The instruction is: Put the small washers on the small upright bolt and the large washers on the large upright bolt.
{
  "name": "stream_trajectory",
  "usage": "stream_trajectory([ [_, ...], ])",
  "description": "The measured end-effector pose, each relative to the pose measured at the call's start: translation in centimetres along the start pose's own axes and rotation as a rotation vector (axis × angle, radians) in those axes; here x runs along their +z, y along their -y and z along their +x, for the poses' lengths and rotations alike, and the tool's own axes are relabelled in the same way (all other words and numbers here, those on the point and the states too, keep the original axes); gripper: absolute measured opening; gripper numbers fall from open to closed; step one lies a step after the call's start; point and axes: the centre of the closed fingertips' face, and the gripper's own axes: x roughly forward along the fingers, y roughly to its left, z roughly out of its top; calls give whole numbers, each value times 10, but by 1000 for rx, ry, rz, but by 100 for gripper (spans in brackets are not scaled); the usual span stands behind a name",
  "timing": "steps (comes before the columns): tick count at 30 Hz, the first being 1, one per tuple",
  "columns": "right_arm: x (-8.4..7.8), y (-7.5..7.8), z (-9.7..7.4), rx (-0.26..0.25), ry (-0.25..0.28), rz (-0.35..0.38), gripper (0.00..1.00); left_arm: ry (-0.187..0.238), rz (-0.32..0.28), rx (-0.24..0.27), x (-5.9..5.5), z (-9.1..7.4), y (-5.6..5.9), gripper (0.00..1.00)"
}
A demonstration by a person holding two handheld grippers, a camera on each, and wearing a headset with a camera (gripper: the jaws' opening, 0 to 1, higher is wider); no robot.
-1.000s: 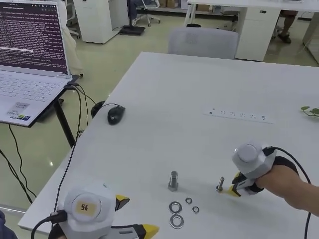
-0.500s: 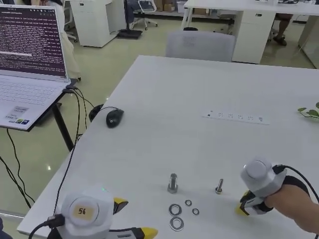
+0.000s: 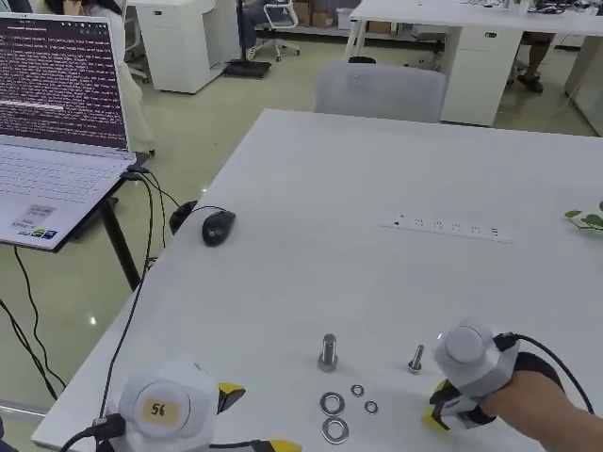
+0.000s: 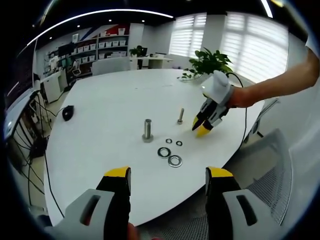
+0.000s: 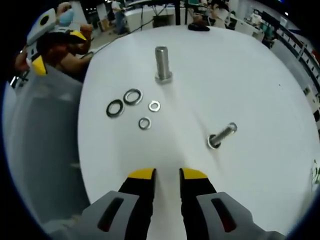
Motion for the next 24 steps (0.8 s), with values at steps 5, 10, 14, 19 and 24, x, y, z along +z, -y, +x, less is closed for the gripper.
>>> stream_trajectory([
  [5,26,-14,12,27,31,-28,20,1,0,-3,1,2,1,60],
  [10,45,-21,22,51,37,-67,20,-2,1,-1,2,2,1,60],
  [14,52,-26,26,58,20,-154,20,-2,1,0,2,3,1,60],
  [19,52,-25,27,54,2,-215,19,-3,-2,2,1,3,0,60],
  [24,51,-24,28,55,8,-232,19,-4,-3,0,1,5,1,60],
])
